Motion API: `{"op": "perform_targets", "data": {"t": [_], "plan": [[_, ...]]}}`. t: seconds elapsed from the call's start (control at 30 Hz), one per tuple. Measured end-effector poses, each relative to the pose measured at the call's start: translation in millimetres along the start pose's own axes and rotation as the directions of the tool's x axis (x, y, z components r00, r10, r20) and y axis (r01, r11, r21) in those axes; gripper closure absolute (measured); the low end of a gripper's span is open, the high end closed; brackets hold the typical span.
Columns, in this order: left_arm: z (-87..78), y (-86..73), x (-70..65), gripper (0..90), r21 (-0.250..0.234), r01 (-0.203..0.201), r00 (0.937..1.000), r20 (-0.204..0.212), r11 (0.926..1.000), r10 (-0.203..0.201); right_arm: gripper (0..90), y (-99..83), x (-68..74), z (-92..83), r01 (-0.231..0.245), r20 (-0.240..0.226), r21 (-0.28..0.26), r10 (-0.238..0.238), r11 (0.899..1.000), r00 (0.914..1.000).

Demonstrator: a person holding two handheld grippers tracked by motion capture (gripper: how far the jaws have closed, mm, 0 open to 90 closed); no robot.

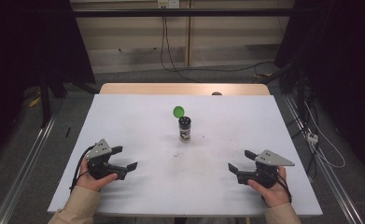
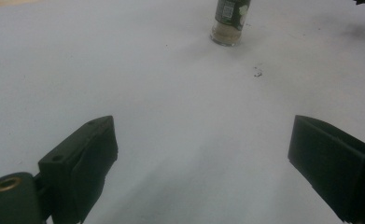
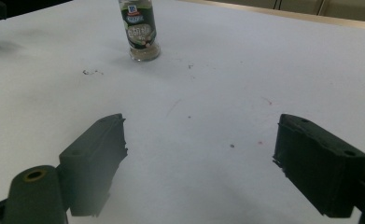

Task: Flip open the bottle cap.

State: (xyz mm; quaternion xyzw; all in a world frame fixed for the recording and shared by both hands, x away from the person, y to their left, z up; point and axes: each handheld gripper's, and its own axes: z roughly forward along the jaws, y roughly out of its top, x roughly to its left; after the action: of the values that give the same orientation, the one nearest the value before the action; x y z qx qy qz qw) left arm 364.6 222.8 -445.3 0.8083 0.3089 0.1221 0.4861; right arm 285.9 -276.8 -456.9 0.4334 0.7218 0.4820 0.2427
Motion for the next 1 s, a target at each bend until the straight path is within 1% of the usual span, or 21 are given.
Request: {"op": "perform_targets", "data": {"t": [0.03,0.13,0.17,0.27,0.4,0.47,0.53,0.57,0.7,0.83,0.9,1.0], "plan": [[-0.5,-0.2,0.9,7.8,0.002,-0.007,1.0000,-0.001,1.0000,0.007,15.9,-0.8,-0.9,-0.6,-0.003,0.003,-0.002,0.003,1.000,1.0000],[-1.7,-1.8,0.9,7.7,-0.005,0.005,1.0000,-0.007,1.0000,-0.005,15.7,-1.9,-3.0,-2.6,-0.012,0.011,-0.003,0.012,1.000,0.9999],[-2.3,-2.0,1.4,7.7,-0.002,-0.003,1.0000,-0.008,1.0000,0.003,15.7,-2.3,-3.4,-3.3,-0.011,0.011,-0.003,0.011,1.000,0.9999],[-3.7,-3.3,1.3,7.8,-0.003,0.003,1.0000,-0.009,1.0000,-0.003,15.7,-4.3,-4.2,-4.8,-0.012,0.013,-0.002,0.012,1.000,0.9998],[-5.9,-5.0,1.9,7.8,0.001,-0.004,0.9999,-0.011,1.0000,0.004,15.6,-5.0,-4.5,-6.8,-0.017,0.017,-0.005,0.017,1.000,0.9997],[-6.9,-5.7,1.9,7.8,0.001,-0.001,0.9999,-0.013,1.0000,0.001,15.6,-5.2,-5.0,-7.3,-0.019,0.017,-0.010,0.019,1.000,0.9997],[-8.3,-6.5,2.5,7.8,0.000,0.001,0.9999,-0.015,1.0000,-0.001,15.6,-5.1,-4.8,-7.5,-0.017,0.019,-0.009,0.017,1.000,0.9997],[-9.1,-6.9,3.5,7.8,-0.002,-0.008,0.9998,-0.020,1.0000,0.008,15.6,-5.1,-4.7,-7.5,-0.017,0.018,-0.008,0.017,1.000,0.9997],[-11.2,-8.0,5.1,7.7,-0.005,0.006,0.9997,-0.023,1.0000,-0.006,15.6,-3.9,-3.3,-7.1,-0.015,0.016,-0.007,0.015,1.000,0.9998],[-12.7,-7.1,5.3,7.7,-0.010,-0.002,0.9997,-0.023,0.9999,0.002,15.6,-2.0,0.0,-6.2,-0.006,0.008,-0.007,0.006,1.000,0.9999],[-13.1,-7.5,5.4,7.7,-0.015,0.006,0.9997,-0.026,0.9999,-0.006,15.6,-1.9,0.6,-6.2,-0.002,0.007,-0.007,0.002,1.000,1.0000],[-13.6,-7.6,6.2,7.6,-0.016,0.006,0.9996,-0.026,0.9998,-0.007,15.4,-1.9,-0.6,-6.7,-0.007,0.010,-0.009,0.007,1.000,0.9999]]}}
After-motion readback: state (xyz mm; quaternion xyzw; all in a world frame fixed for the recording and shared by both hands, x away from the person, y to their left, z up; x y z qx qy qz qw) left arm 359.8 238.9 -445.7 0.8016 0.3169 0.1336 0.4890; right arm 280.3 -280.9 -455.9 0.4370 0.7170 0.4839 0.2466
